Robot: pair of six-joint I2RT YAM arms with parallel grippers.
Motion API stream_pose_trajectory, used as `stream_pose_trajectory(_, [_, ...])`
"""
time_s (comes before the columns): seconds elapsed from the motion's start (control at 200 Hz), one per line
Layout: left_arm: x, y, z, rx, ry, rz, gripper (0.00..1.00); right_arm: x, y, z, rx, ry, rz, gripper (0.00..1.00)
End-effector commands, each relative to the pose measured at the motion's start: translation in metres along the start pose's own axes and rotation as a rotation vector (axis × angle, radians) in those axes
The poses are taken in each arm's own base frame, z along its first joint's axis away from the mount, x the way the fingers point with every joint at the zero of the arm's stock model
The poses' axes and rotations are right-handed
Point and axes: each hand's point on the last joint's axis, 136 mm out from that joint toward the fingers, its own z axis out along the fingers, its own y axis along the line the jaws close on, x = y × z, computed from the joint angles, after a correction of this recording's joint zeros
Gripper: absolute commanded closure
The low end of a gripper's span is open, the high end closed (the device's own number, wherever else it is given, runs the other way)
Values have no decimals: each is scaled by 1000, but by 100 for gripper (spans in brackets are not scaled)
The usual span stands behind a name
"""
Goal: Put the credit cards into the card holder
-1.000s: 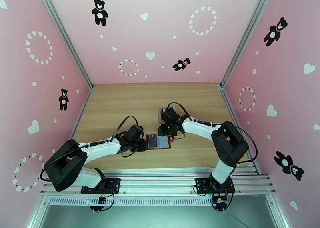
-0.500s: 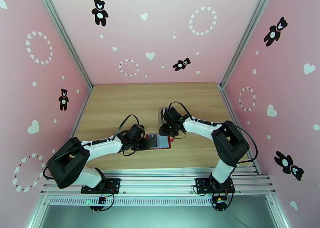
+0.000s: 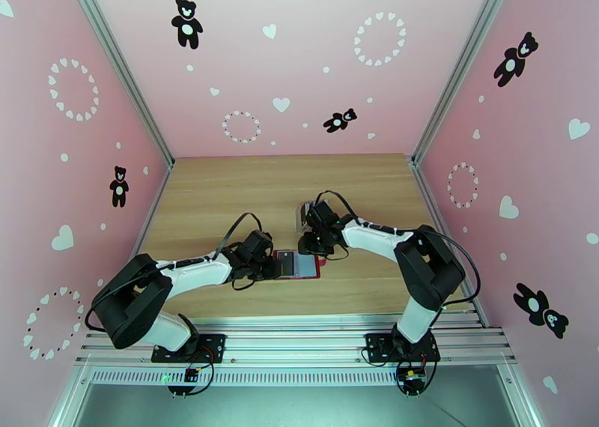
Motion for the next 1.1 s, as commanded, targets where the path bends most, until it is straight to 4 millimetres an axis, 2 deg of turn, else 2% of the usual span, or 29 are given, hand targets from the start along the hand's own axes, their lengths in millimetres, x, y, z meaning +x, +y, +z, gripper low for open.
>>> stream_pose_trajectory(0.0, [0,11,5,-50,2,4,64,2,-4,8,9,20,2,60])
stream_pose_trajectory(0.18, [0,12,3,-49,1,7,63,3,-5,13,7,29,7,60])
stream_pose_trajectory(0.345, [2,11,4,-40,11,13,55,8,-6,17,-1,41,17,60])
stream_pose_trajectory(0.471, [3,9,3,-30,15,21,53,12,-2,20,-14,51,17,60])
stream_pose_trajectory(0.776, [3,3,2,-1,18,40,38,19,7,26,-31,66,18,60])
stream_pose_trajectory(1.096, [3,-4,-1,28,15,59,30,21,18,29,-77,75,33,60])
